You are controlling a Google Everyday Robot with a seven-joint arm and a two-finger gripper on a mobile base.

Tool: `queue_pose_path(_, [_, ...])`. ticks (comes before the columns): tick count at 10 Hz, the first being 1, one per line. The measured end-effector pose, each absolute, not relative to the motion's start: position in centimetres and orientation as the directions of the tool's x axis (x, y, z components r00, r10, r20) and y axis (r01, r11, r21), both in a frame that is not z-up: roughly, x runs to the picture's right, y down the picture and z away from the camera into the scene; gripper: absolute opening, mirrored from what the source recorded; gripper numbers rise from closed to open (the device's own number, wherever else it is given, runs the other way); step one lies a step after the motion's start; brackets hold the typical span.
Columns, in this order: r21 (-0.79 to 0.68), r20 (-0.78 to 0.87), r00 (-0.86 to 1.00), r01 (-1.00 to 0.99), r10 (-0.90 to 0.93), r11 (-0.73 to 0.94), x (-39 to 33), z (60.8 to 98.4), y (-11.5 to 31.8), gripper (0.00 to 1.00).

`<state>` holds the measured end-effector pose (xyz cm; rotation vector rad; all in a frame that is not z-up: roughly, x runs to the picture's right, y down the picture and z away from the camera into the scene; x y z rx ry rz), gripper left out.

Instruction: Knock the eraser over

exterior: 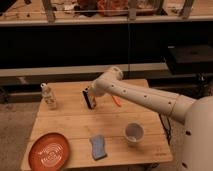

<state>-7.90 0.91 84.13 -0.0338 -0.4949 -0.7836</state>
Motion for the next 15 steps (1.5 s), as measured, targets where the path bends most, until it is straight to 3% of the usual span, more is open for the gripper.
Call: queue_pose_path(15, [0.182, 0.432, 0.611, 0.661, -0.663, 0.728, -8.6, 84.4, -0.5, 0.13])
